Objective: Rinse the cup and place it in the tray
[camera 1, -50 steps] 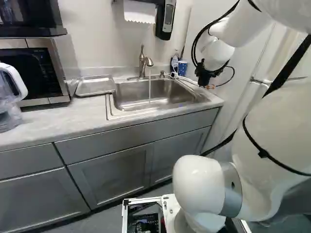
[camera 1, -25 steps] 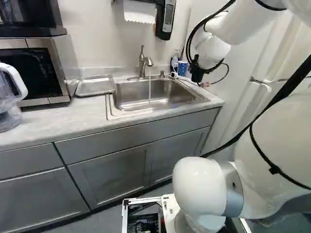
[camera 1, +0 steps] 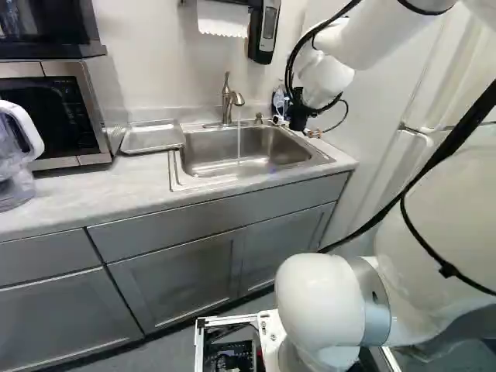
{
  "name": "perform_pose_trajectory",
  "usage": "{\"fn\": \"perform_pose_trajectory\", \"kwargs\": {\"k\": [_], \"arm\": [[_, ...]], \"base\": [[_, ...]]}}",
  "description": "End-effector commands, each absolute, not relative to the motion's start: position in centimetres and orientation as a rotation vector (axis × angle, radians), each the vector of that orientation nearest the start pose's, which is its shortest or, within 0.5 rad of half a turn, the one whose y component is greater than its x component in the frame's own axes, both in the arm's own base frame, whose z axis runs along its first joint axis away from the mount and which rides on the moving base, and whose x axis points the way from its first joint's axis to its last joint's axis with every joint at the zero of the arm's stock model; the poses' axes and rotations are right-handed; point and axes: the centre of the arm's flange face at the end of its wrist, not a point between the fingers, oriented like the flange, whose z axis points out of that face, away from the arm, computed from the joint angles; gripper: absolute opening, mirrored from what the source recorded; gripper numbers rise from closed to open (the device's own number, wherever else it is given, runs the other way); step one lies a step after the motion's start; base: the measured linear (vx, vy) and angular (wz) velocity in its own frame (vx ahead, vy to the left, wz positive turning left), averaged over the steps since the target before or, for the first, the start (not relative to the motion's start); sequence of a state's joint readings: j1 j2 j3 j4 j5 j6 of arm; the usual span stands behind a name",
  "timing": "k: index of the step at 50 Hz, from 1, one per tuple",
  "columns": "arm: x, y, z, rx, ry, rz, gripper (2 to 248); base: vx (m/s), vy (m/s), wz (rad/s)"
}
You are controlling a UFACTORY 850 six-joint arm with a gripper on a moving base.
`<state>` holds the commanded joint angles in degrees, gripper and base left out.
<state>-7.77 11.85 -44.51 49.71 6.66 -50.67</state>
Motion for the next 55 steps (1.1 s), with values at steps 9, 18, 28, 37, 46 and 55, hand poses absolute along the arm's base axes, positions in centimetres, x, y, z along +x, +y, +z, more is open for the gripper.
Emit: {"fn": "perform_pose_trajectory", "kwargs": {"k": [9,18,28,37,46,55], "arm": [[43.2,-5.4,58.8,-2.837,0.155,-1.596,121],[43.0,-4.6,58.6,-2.835,0.089,-1.54,121],[42.8,-3.7,58.3,-2.832,0.019,-1.484,121],[42.9,-3.1,57.9,-2.833,-0.004,-1.465,121],[43.2,-2.4,57.0,-2.84,-0.025,-1.433,121],[43.5,-1.8,56.0,-2.848,-0.046,-1.398,121]], "base": [[0.0,0.0,0.0],[0.0,0.0,0.0],[0.0,0.0,0.0],[0.0,0.0,0.0],[0.0,0.0,0.0],[0.0,0.0,0.0]]}}
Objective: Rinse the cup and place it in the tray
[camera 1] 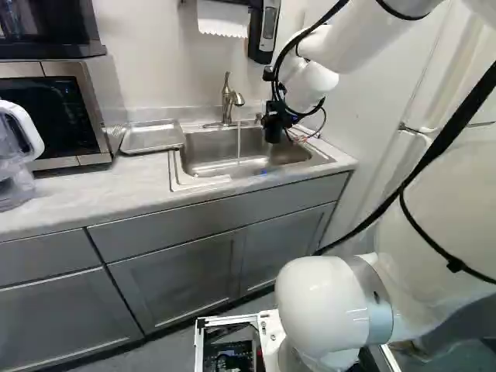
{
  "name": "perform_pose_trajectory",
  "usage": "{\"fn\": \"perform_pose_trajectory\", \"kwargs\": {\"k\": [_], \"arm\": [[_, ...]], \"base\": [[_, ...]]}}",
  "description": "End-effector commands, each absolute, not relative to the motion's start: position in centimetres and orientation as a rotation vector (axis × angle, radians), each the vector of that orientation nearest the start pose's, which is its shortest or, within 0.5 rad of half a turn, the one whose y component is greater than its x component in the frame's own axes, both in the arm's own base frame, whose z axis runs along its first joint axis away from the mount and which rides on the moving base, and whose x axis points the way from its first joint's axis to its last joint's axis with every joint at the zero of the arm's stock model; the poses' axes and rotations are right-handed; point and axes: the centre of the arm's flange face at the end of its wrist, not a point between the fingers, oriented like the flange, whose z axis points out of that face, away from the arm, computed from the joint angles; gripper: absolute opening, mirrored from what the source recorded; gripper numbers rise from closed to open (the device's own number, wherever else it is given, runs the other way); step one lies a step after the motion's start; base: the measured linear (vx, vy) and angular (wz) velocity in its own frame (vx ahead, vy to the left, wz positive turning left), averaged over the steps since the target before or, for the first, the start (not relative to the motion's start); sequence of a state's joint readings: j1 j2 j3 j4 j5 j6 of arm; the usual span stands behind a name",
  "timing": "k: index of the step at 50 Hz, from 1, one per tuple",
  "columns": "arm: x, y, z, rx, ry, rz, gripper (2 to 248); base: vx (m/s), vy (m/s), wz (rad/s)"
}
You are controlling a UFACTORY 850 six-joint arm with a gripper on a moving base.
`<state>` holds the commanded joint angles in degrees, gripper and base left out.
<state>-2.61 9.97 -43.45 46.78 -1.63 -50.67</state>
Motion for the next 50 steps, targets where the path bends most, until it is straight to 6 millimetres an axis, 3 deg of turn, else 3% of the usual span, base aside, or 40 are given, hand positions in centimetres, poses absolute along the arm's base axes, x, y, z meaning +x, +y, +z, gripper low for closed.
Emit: {"fn": "perform_pose_trajectory", "kwargs": {"k": [23,50], "arm": [[44.3,-0.1,53.4,-2.868,-0.102,-1.308,121],[44.4,1.9,53.4,-2.848,-0.166,-1.297,121]], "base": [[0.0,0.0,0.0],[0.0,0.0,0.0]]}}
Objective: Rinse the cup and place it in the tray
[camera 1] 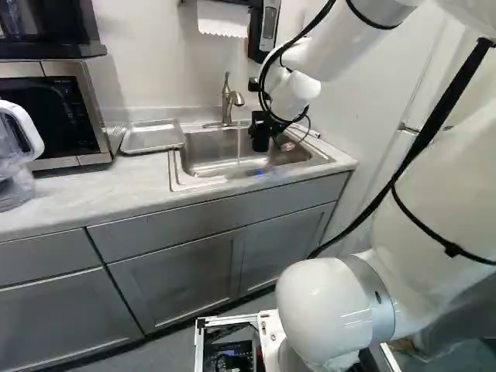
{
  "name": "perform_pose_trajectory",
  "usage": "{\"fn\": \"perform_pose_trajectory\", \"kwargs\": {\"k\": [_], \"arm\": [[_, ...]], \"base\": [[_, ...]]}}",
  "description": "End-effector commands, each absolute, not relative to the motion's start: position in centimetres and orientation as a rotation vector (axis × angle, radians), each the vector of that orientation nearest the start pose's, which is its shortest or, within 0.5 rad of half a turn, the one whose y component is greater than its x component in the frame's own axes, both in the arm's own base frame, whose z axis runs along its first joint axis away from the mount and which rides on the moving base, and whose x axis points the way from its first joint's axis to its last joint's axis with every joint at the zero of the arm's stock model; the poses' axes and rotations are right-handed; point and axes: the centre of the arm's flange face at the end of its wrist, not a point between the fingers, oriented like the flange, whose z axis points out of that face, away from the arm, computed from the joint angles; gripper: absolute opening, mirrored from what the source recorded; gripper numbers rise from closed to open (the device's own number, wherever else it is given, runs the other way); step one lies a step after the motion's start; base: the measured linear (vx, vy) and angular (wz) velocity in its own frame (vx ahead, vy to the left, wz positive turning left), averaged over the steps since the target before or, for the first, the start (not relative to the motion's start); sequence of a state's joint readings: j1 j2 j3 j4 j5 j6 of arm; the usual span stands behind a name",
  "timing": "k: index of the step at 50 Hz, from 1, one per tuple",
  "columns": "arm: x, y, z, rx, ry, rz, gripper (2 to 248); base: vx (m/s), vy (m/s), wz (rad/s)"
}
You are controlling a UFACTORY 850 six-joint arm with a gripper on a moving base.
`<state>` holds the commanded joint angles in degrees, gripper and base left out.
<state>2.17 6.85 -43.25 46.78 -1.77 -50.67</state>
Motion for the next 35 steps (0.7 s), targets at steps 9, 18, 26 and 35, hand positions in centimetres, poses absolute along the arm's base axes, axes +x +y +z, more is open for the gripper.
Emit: {"fn": "perform_pose_trajectory", "kwargs": {"k": [9,18,26,35], "arm": [[44.7,2.5,53.3,-2.841,-0.198,-1.272,121],[45.0,3.2,53.2,-2.835,-0.245,-1.234,121],[45.2,3.8,53.1,-2.829,-0.29,-1.198,121],[45.6,4.3,53.0,-2.823,-0.336,-1.157,121]], "base": [[0.0,0.0,0.0],[0.0,0.0,0.0],[0.0,0.0,0.0],[0.0,0.0,0.0]]}}
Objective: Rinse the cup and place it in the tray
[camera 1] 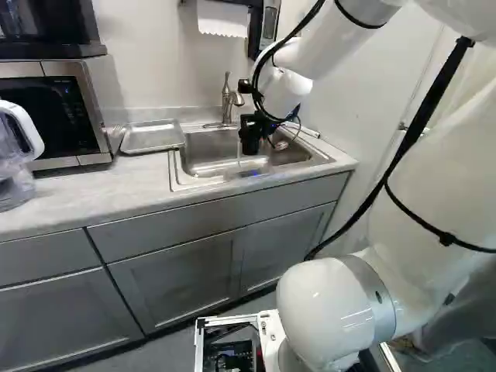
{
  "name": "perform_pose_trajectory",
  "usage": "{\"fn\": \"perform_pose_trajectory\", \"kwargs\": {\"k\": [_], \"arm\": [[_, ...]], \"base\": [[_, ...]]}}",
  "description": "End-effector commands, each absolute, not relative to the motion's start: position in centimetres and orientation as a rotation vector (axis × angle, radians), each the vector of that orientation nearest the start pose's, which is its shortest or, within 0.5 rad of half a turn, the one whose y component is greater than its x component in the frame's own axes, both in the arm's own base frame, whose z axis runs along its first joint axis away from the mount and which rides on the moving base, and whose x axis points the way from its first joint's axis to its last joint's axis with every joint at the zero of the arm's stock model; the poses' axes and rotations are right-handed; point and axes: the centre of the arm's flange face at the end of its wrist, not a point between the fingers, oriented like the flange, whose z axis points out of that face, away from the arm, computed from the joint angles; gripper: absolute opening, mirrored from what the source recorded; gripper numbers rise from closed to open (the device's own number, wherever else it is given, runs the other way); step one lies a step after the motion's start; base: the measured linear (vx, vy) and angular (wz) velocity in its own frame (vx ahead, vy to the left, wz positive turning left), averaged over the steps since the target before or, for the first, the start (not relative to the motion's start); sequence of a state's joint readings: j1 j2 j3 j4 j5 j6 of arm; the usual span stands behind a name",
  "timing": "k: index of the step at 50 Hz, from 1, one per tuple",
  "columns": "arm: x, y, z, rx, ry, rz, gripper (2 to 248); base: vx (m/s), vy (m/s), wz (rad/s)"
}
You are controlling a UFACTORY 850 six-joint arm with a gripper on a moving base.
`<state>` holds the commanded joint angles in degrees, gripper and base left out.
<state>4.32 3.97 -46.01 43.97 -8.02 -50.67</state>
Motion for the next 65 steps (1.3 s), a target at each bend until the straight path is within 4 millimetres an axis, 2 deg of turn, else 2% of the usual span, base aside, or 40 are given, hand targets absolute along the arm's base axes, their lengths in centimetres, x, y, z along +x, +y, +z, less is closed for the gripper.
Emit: {"fn": "perform_pose_trajectory", "kwargs": {"k": [7,20,45,65], "arm": [[46.1,4.7,52.9,-2.817,-0.344,-1.122,121],[47.3,5.2,52.8,-2.802,-0.236,-1.072,121],[48.9,6.7,52.8,-2.82,-0.406,-1.075,121],[48.9,6.8,52.7,-2.84,-0.531,-1.077,121]], "base": [[0.0,0.0,0.0],[0.0,0.0,0.0],[0.0,0.0,0.0],[0.0,0.0,0.0]]}}
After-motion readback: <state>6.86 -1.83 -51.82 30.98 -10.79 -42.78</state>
